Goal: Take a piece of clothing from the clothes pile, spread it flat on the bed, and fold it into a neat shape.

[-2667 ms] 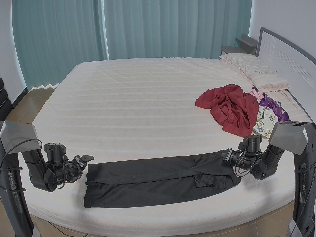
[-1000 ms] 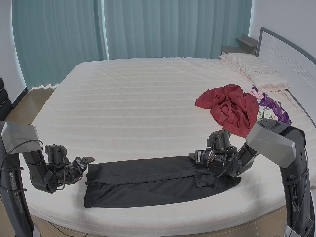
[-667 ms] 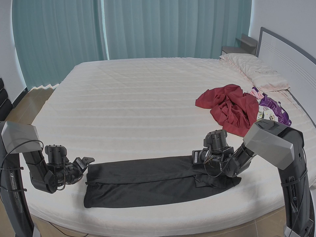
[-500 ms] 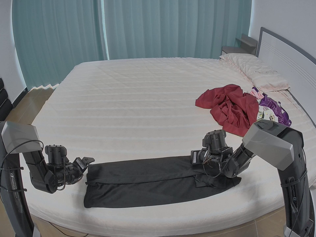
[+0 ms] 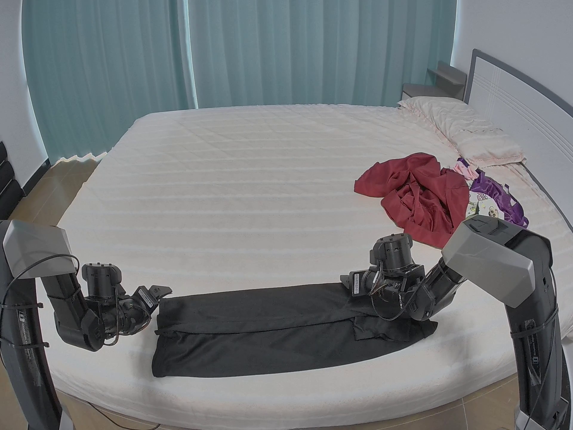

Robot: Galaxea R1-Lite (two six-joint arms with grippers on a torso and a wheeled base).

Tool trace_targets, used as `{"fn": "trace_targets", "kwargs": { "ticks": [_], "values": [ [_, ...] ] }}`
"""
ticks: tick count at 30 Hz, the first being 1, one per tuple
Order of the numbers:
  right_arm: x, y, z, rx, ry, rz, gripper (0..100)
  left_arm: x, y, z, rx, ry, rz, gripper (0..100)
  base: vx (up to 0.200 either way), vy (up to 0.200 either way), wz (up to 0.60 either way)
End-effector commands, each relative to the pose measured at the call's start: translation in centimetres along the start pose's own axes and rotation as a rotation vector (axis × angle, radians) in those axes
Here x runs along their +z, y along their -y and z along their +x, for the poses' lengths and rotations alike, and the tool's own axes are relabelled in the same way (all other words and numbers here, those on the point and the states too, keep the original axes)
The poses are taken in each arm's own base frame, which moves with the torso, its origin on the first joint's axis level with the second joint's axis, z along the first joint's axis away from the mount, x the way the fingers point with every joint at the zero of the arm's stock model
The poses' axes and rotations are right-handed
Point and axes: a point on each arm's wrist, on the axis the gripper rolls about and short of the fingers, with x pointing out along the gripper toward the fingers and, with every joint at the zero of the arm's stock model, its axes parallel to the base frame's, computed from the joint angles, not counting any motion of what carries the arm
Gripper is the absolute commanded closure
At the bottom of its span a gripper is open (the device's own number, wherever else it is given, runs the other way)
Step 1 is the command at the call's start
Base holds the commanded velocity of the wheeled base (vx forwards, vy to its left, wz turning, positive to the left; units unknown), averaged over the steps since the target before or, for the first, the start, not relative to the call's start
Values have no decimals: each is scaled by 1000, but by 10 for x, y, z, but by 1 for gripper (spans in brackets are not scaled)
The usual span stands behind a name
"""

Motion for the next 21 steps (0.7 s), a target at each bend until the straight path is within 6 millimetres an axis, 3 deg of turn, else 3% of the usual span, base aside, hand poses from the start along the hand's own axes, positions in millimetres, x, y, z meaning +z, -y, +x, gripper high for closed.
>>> {"fn": "trace_targets", "kwargs": {
  "ticks": [1, 8, 9, 21],
  "values": [
    [1, -2, 1, 2, 0, -3, 0, 0, 0, 0, 1, 0, 1, 0, 0, 0, 0],
    [-6, -2, 6, -4, -39, -34, 0, 0, 0, 0, 1, 0, 1, 0, 0, 0, 0],
    [-6, -2, 6, -4, -39, -34, 100, 0, 0, 0, 1, 0, 1, 0, 0, 0, 0],
    [-8, -13, 8, 3, -62, -64, 100, 0, 0, 1, 1, 0, 1, 0, 0, 0, 0]
  ]
}}
